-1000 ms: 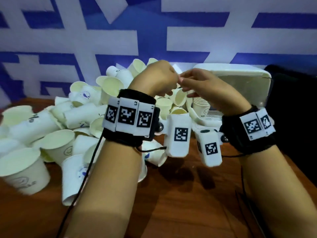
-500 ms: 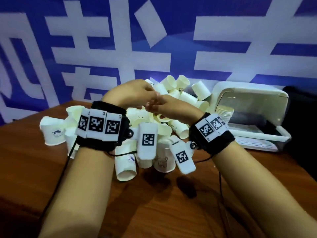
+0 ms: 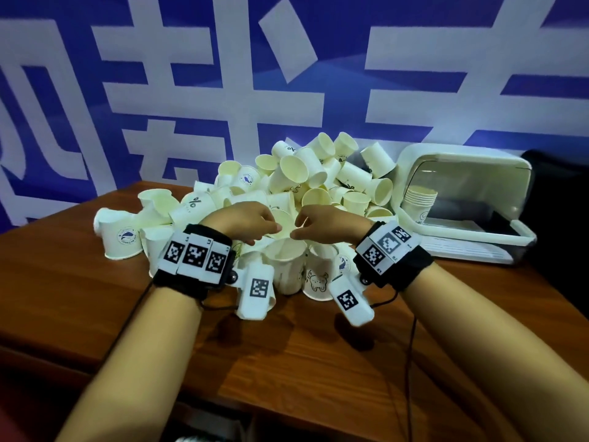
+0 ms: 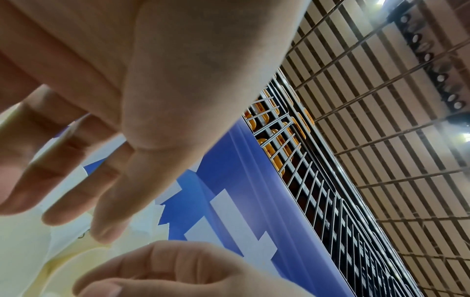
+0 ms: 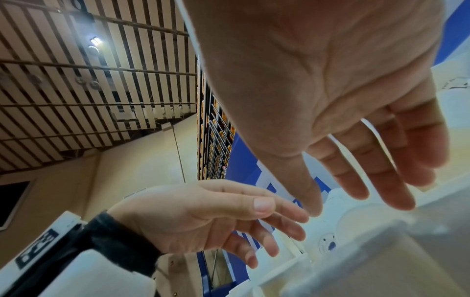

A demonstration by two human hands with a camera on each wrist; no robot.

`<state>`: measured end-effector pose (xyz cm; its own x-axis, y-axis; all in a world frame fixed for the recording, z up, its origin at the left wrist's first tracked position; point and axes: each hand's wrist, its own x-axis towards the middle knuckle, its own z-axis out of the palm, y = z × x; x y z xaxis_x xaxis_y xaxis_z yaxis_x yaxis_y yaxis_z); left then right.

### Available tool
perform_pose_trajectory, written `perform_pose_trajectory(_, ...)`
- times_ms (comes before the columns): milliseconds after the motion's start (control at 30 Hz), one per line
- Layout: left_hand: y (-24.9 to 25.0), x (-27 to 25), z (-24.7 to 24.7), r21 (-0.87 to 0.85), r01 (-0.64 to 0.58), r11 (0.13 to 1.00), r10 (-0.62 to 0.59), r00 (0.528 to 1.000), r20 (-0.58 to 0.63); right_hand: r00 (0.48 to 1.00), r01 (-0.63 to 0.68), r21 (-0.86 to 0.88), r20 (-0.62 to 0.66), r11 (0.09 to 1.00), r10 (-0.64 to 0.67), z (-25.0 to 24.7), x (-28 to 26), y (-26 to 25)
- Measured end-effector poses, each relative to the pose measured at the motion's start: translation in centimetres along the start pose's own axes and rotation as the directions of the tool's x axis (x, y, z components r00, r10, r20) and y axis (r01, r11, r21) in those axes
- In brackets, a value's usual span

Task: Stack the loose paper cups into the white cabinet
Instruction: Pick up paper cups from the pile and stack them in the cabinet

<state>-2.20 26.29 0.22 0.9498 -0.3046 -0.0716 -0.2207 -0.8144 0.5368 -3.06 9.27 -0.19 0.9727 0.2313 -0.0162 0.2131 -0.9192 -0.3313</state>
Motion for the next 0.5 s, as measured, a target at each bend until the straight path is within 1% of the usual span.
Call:
perform_pose_trajectory(133, -1.0, -0.3, 0.2, 0.061, 0.009, 0.998, -0.009, 1.000, 0.001, 1.000, 0.019, -0.010, 0.007, 1.000, -0.019, 0.9, 0.4, -0.6)
perform_pose_trajectory(267, -1.8, -0.8, 0.4, 0.110, 0.044, 0.993, -0.047, 0.998, 0.030, 0.996, 0.091, -0.033, 0.010, 0.995, -0.090, 1.8, 0.8, -1.8)
perform_pose_trajectory(400, -2.4, -1.2, 0.7, 0.135, 0.077, 0.988, -0.084, 0.995, 0.046, 0.992, 0.122, -0.137, 0.042, 0.983, -0.118, 3.3, 1.5, -2.9)
perform_pose_trajectory(500, -3.0, -1.3, 0.9, 0.172, 0.085, 0.981, -0.095, 0.994, 0.050, 0.990, 0.133, -0.182, 0.060, 0.974, -0.124, 4.3, 2.1, -3.5)
